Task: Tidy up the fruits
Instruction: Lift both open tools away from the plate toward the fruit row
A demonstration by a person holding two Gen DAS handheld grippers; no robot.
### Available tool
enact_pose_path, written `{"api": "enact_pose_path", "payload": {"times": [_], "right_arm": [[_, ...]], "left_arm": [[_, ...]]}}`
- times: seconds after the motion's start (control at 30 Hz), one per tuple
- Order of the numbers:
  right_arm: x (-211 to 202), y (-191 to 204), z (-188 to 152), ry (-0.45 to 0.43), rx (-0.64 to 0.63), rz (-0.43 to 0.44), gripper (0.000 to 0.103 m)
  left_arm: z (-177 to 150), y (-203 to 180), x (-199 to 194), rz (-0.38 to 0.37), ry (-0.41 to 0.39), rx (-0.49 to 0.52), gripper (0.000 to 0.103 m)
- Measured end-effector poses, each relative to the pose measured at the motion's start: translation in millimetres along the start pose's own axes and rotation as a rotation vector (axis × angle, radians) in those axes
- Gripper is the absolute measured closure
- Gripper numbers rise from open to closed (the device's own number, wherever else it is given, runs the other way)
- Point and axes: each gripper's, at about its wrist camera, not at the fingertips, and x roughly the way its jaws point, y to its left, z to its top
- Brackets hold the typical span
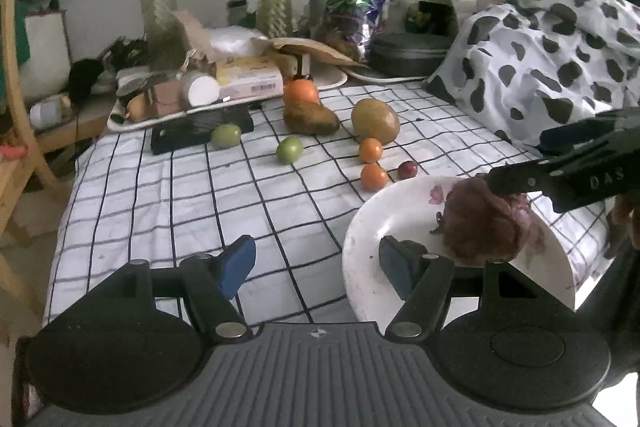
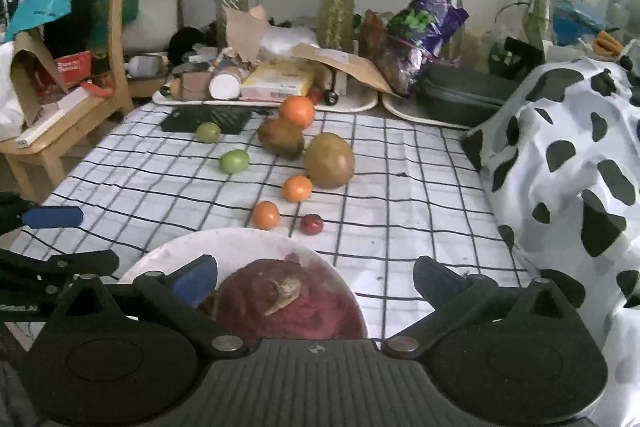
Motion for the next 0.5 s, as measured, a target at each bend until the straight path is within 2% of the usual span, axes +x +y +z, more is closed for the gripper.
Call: {"api": "enact_pose_path", "payload": {"times": [0.13,0.3,0.5], "right_arm": [[0,-1,-1,0.006,0.008,-0.024,0.0],[0,-4,0,-0.016,0.022,0.01,0.0],[8,-7,1,-0.001,0.027,0.004,0.0]], "left_arm": [[0,3,3,-0.008,-0.019,0.019,0.036],[1,11,7,-0.03,-0.045,0.023,0.036],[9,14,18,-0.047,-0.045,0.018,0.036]]}}
